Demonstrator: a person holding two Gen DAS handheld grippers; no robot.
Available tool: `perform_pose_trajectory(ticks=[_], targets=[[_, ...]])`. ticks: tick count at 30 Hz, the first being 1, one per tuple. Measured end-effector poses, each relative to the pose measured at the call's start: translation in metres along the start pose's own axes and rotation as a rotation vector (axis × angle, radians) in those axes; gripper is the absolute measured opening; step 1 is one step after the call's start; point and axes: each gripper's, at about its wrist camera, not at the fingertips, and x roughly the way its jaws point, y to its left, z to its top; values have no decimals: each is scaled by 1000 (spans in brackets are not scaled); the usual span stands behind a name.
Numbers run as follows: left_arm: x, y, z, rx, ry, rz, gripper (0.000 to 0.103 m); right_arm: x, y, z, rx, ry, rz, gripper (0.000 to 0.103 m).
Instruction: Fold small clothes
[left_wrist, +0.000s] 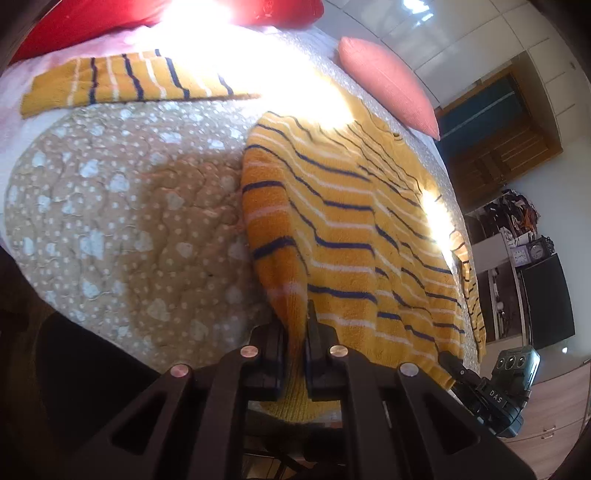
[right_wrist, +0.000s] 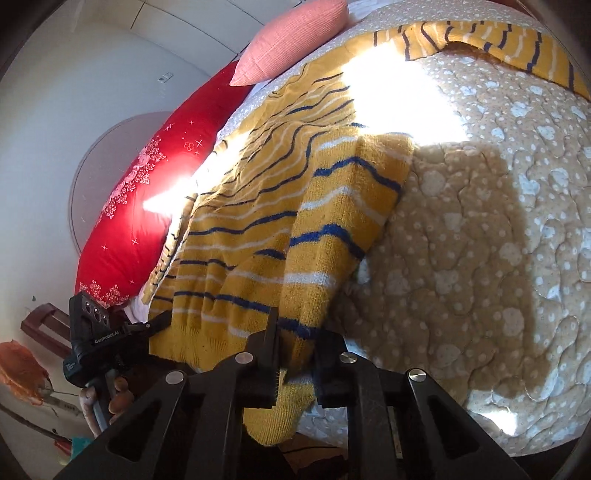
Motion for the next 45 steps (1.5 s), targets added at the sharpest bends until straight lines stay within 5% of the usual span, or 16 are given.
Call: perform_pose_trajectory(ticks=[4,10,12,14,17,23,28,30,31,32,37,42,45], targets=[[-26,6,-21,-17,-29,-8,7,-21,4,-9,-33,-17,-5,14],[-30,23,-39,-3,-13,149,6,-22,-15,-18,-1,3,-48,21],[-41,26,-40,-2,-43,161,12,-38,-24,-13,19,-50,-57,24],[-53,22,-39,10,-89,167,36,-60,-39,-2,56,-135,-125,39],[-65,7,-35,46,-162,179,57,-98,-81,14,188,-282,-205,55],[-51,-30,-19,121,-163,131,60,-148,-167,43,441,-465,-264,56],[-25,-54,-15,144,-101,96,60,-166,-197,71,547,-574,-277,56],[-17,-59,-14,150,-82,101,60,-170,-204,86,566,-597,-304,53],[-15,-60,-14,151,-76,106,60,-172,-207,93,568,-594,-324,37],[-13,-60,-13,148,-72,112,60,-175,-210,103,556,-585,-348,8],[-12,-52,-3,114,-72,123,60,-213,-201,144,407,-615,-598,6],[-14,-44,6,79,-92,106,60,-231,-166,193,276,-603,-698,6],[-16,-39,8,68,-107,90,61,-211,-121,216,154,-567,-675,6]])
